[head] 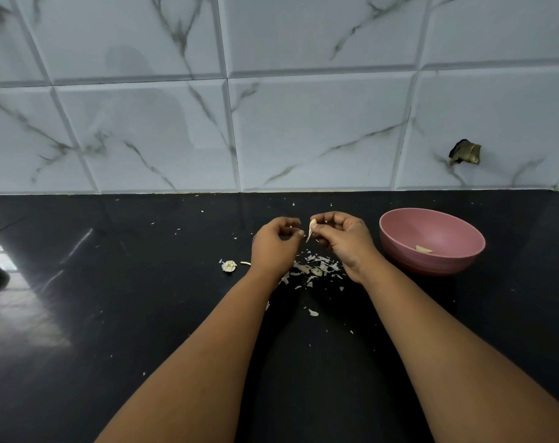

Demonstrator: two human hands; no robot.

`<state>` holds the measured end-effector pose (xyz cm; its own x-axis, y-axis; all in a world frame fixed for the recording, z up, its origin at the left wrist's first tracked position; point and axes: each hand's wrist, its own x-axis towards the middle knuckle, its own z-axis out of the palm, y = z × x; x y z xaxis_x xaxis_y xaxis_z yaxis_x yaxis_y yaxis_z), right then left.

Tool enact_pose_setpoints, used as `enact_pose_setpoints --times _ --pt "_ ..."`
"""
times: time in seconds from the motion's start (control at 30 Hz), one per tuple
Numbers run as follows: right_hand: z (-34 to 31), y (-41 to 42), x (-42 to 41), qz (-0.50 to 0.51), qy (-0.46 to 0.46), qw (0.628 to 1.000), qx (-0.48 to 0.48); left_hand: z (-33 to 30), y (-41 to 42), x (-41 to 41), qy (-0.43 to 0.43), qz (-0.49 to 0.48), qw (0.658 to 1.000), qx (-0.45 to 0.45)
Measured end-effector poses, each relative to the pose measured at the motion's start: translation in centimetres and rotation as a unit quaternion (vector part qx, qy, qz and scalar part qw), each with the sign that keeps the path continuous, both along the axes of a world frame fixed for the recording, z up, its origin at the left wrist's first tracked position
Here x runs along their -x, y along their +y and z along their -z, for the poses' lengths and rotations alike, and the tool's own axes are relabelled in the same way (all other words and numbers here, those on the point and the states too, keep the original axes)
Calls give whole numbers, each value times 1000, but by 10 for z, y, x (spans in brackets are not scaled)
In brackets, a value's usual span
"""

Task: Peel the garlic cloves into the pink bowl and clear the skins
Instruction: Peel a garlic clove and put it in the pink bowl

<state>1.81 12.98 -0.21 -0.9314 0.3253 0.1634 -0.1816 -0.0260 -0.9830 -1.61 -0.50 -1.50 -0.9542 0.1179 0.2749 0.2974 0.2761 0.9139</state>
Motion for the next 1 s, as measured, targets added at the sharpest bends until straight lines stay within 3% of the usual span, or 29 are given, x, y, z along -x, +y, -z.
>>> enact_pose_setpoints --times 0.1,0.23,0.37,0.57,0.8,1.0 --pt "2 1 2 2 6 1000 -13 0 -1 -1 10 -20 1000 11" --pt "3 4 4 3 24 999 -46 -2 -1 -1 -26 -20 997 -69" --pt "4 3 3 15 30 995 -93 -5 4 -5 -69 54 986 -142" --pt "6 6 2 39 47 980 -191 -2 4 -7 -65 73 988 -118" --pt "7 8 4 70 46 978 -190 -1 6 -12 -28 46 995 -88" --pt "6 5 5 70 59 984 -151 -4 9 -16 -9 32 992 -125"
